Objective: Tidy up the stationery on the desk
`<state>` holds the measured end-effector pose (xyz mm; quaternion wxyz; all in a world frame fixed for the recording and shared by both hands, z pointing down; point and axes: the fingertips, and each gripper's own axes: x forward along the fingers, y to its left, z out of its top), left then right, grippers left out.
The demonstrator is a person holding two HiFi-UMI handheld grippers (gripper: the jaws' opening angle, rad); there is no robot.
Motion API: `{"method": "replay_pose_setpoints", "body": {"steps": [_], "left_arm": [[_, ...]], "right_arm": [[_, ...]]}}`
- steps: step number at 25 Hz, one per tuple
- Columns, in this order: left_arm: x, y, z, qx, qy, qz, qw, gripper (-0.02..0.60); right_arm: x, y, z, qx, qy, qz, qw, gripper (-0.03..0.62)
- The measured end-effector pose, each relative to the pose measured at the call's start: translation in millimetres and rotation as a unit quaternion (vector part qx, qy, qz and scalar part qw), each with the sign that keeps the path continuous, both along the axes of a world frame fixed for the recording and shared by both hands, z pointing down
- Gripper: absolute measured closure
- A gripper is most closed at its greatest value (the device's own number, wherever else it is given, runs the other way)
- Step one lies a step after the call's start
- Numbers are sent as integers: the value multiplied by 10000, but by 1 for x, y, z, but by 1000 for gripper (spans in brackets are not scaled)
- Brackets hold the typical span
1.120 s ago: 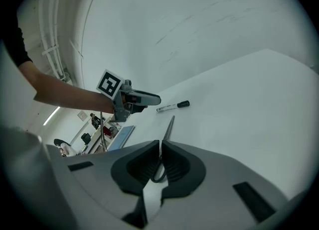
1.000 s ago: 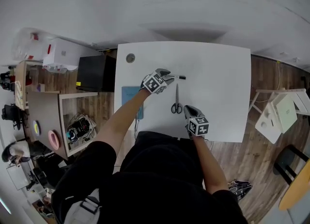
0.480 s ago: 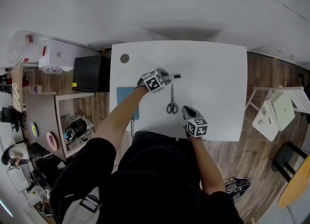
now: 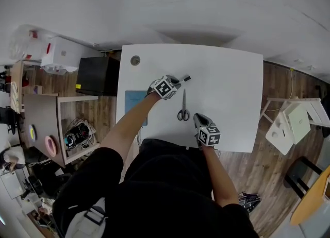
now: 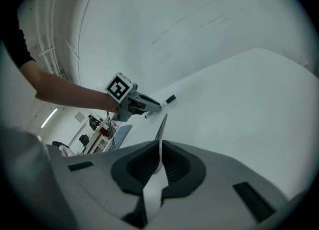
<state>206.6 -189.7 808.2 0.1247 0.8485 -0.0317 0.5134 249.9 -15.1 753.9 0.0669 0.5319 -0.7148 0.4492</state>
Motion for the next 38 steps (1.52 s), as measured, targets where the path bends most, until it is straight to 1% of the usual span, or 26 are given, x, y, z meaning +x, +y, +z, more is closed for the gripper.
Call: {"method": "replay_pose_setpoints", "body": {"steps": [2,3,5,7,10,13,15,17,19,23,26,29,31,32,36,38], "left_arm": [[-7,3,-10,51,133,-317,9994,509],[-11,6,-17,49,221,-541,9983,509],[-20,13,-29,-10,376,-1071,9935,509],[-35,23,-35,-52,446,-1505,9876,509],[-59,38,-41,-80,532,-1901,9803,509],[-82,52,-46,-175,727,-2307,9701,508],[-101,59,-46,-144,708,-2583,9634,508],[-122,65,-45,-125,629,-2917,9543,508],[-141,71,-41,-204,579,-3274,9429,508],[-169,83,-39,-368,581,-3883,9190,509],[-187,87,-34,-427,468,-4183,9061,508],[-202,87,-23,-483,327,-4447,8938,508],[-208,86,-18,-563,299,-4590,8862,508],[-208,85,-17,-600,308,-4617,8845,508],[-202,82,-16,-660,345,-4633,8831,508],[-202,81,-14,-681,297,-4694,8799,508]], "right_arm": [[-2,-2,-2,88,177,-171,9997,554],[-5,-3,-3,141,293,-311,9990,554],[-12,-7,-6,228,434,-598,9970,554],[-22,-13,-8,287,435,-815,9953,554],[-37,-22,-12,350,408,-1045,9931,554],[-53,-27,-13,356,360,-1243,9910,554],[-65,-27,-11,332,314,-1372,9895,554],[-79,-27,-10,307,269,-1510,9877,554],[-95,-27,-10,317,277,-1702,9845,554],[-128,-24,-16,447,510,-2175,9737,554],[-146,-26,-22,482,486,-2287,9711,554],[-155,-24,-21,409,439,-2316,9710,554],[-159,-22,-19,347,428,-2329,9709,554],[-159,-21,-18,322,438,-2337,9708,554],[-158,-20,-20,279,439,-2300,9718,554],[-156,-20,-22,284,420,-2248,9731,554]]}}
